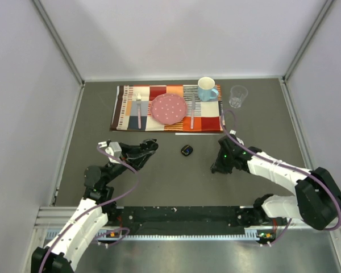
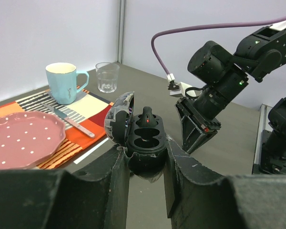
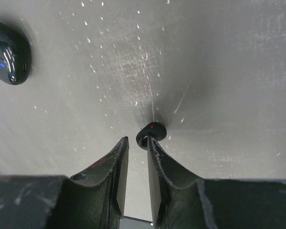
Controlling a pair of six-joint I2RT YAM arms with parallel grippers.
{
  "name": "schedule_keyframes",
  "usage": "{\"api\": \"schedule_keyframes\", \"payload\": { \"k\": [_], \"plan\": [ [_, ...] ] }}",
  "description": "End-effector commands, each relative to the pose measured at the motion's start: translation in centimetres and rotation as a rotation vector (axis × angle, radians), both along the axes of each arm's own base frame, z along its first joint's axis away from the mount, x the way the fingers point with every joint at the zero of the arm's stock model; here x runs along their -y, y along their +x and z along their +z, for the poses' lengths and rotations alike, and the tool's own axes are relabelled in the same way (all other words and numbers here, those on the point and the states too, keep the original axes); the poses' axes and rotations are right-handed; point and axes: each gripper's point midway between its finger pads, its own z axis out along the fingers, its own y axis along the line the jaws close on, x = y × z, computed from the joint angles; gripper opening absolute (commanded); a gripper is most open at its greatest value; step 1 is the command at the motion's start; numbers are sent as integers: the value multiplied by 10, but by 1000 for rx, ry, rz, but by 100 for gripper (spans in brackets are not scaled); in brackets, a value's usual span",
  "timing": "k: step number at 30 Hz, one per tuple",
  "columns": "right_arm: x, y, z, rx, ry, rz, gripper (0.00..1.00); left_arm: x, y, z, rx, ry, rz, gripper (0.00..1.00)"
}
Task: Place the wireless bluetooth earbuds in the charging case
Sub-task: Pick up the earbud from the center of the board.
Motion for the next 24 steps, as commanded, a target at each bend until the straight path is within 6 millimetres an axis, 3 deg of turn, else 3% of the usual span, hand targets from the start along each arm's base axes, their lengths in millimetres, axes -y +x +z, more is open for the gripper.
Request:
{"api": "schedule_keyframes", "payload": {
  "k": [1,14,18,24],
  "plan": [
    [16,-8,-7,-24,-47,-33,22,-1,0,14,41,-14,5,0],
    [18,-14,-11,-41,-49,-31,14,-1,1,12,32,-11,5,0],
    [18,-15,-11,-43,-49,-30,4,0,2,11,28,-9,4,0],
    [20,-17,-10,-38,-49,-30,3,0,2,10,21,-7,1,0]
  ]
}}
